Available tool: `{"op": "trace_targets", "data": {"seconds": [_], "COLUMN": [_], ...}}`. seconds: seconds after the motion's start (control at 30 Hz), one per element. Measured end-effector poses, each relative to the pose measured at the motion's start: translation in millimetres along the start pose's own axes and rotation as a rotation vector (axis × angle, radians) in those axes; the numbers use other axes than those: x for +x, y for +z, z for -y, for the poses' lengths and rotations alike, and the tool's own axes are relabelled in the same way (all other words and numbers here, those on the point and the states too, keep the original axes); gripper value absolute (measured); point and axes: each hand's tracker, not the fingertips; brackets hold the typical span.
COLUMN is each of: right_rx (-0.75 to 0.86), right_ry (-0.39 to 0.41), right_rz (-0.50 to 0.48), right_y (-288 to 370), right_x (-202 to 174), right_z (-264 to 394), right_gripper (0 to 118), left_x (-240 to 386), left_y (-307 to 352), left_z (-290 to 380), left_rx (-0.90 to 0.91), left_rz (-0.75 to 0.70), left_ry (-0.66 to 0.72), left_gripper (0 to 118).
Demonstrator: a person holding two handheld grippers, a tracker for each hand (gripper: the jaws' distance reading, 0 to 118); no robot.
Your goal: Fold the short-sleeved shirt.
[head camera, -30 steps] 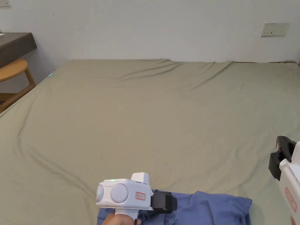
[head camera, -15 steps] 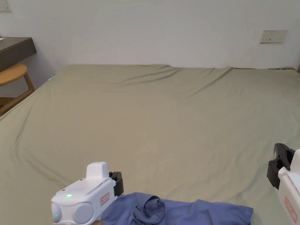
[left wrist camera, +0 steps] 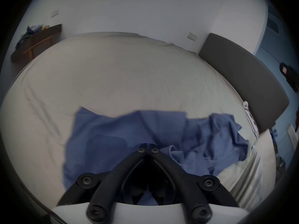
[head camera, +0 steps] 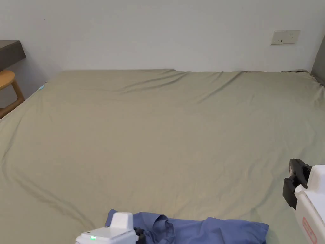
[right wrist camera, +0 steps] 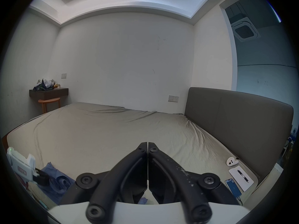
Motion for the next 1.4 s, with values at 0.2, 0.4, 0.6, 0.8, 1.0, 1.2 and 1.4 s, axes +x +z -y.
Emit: {"op": "trace_targets", "data": {"seconds": [0.2, 0.4, 0.6, 0.8, 1.0, 1.2, 1.4], "right_rx": [-0.003, -0.003, 0.007, 0.011, -0.011, -0.017, -0.035], "right_ry": [-0.007, -0.012, -0.003, -0.009, -0.011, -0.010, -0.010], "right_rz": [0.008, 0.010, 0.008, 0.008, 0.003, -0.009, -0.002], "right_y": [1.3, 3.6, 4.9, 5.7, 0.8, -2.1, -7.6], "right_x": [5.0, 7.0, 8.4, 6.7, -2.3, -13.3, -13.0], "right_z": [1.3, 1.2, -3.8, -5.3, -3.4, -4.2, -3.1], "right_gripper": [3, 3, 3, 3, 3, 3, 3], "left_x": [55.1, 53.1, 12.9, -81.4, -144.7, -177.6, -177.0], "left_y": [-10.3, -9.2, 40.1, 77.4, 81.7, 51.1, 8.0], "left_z": [24.1, 17.2, -21.9, -53.2, -39.5, -16.1, -3.4], "left_rx": [-0.063, -0.065, 0.087, 0.094, 0.023, -0.024, -0.080], "left_rz": [0.061, 0.068, 0.143, 0.298, 0.261, 0.292, 0.289], "left_ry": [-0.125, -0.048, 0.125, 0.387, 0.465, 0.572, 0.555], "left_gripper": [0, 0, 0, 3, 83, 117, 93]}}
